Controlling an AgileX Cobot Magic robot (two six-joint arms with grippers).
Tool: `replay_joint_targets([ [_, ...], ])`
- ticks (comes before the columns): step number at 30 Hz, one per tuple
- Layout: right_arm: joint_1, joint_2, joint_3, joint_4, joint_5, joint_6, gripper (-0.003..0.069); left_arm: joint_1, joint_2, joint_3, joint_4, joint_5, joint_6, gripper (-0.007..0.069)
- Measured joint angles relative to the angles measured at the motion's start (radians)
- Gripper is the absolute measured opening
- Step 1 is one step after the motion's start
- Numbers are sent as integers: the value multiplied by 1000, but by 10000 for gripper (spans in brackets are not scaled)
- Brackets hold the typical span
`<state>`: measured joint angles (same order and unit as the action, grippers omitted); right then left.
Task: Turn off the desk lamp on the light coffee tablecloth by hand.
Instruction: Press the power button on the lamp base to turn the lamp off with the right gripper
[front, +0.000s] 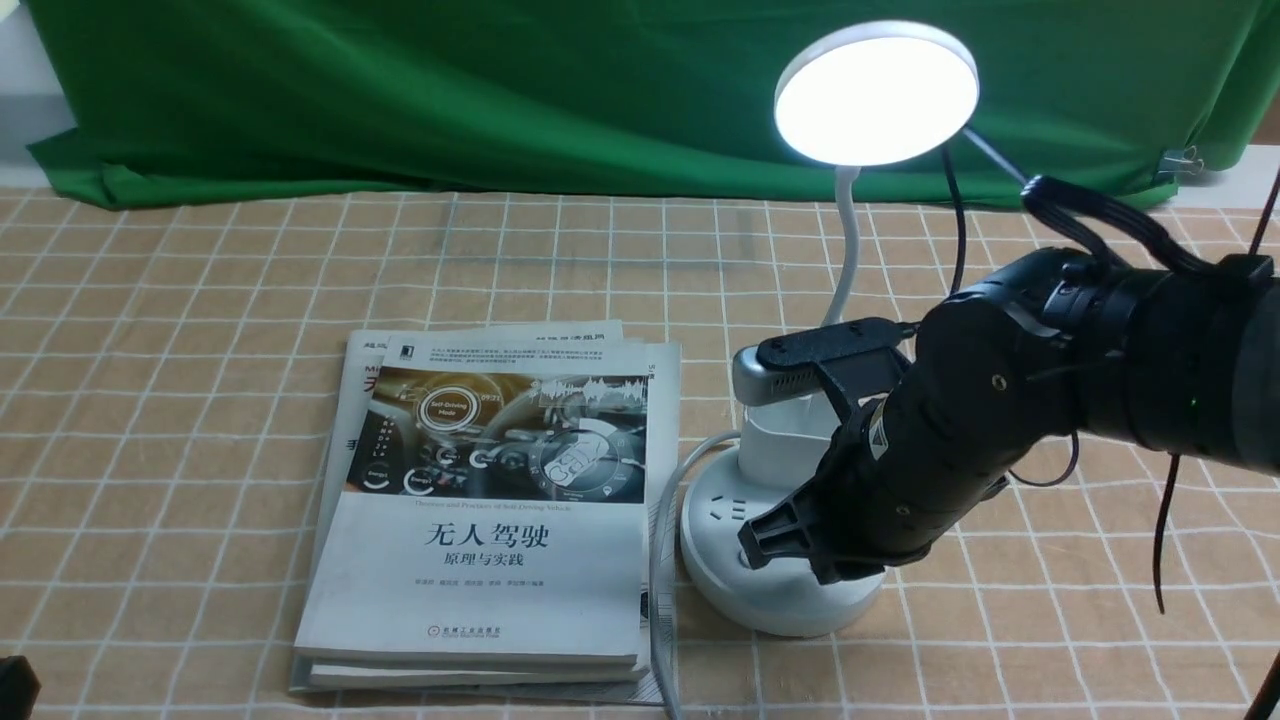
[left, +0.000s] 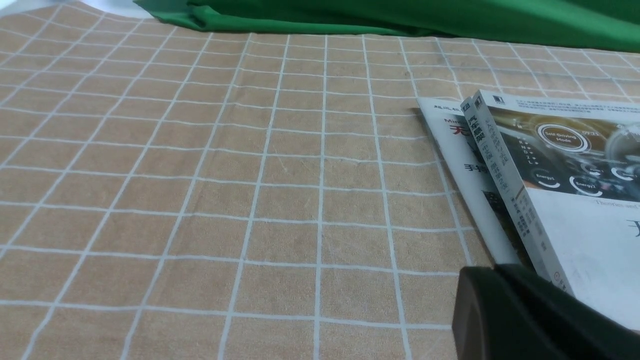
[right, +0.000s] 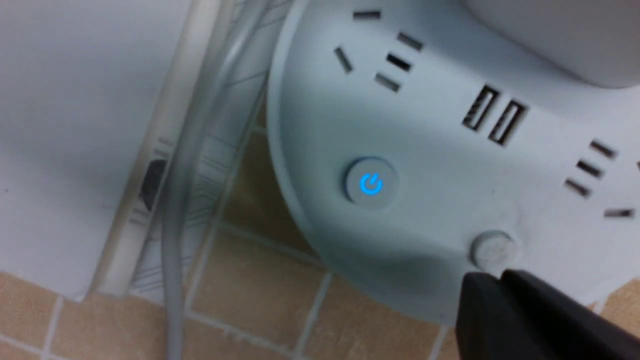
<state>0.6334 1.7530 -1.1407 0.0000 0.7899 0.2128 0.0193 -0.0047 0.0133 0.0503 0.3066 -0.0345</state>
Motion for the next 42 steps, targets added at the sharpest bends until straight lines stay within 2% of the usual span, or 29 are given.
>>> replay_joint_targets([
  [22, -18, 0, -1, 0, -47, 99, 38, 0, 0, 0, 0, 0, 0, 5],
  [42, -18, 69, -11, 0, -57, 79, 38, 0, 0, 0, 0, 0, 0, 5],
])
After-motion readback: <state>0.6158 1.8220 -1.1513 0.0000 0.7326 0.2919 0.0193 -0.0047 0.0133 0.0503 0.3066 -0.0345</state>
